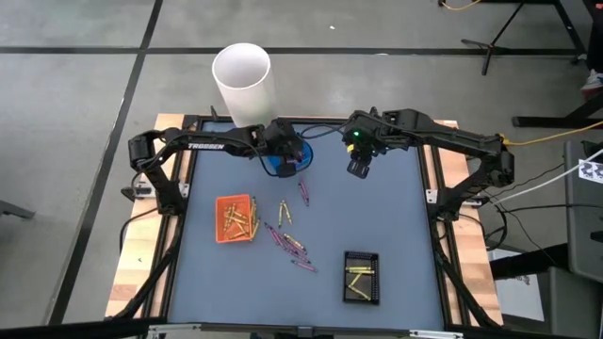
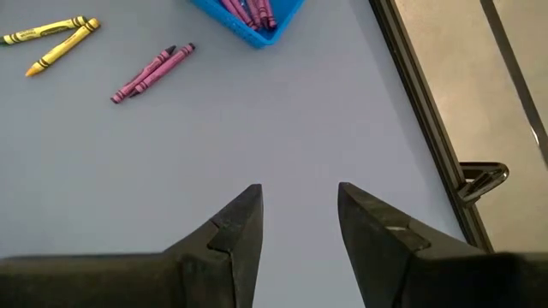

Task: Sort crayons
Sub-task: Put the violet crayon into the blue bin

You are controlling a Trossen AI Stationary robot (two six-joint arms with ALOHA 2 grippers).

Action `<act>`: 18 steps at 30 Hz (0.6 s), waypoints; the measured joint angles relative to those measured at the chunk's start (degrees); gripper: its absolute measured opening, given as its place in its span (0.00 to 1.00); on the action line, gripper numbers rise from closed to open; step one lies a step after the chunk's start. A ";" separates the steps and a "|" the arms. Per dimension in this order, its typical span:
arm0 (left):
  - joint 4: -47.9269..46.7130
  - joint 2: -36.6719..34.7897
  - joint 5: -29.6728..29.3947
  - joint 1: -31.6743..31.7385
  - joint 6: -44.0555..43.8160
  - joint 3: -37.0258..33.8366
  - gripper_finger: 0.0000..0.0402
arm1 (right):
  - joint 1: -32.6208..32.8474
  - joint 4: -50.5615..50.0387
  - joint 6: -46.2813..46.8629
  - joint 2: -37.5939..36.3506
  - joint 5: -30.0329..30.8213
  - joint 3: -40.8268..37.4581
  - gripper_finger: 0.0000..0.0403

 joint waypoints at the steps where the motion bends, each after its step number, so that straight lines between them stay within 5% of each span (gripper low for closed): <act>1: -0.02 0.01 0.05 -0.02 -0.01 0.00 0.20 | 0.00 0.00 0.00 0.00 -0.01 0.00 0.38; 10: -0.01 0.02 0.04 -0.04 0.00 0.00 0.33 | 0.00 0.02 0.89 0.02 -0.02 -0.02 0.38; 18: -0.14 -0.16 0.06 -2.88 0.07 -0.01 0.32 | 0.00 0.04 2.69 0.02 -0.02 -0.02 0.38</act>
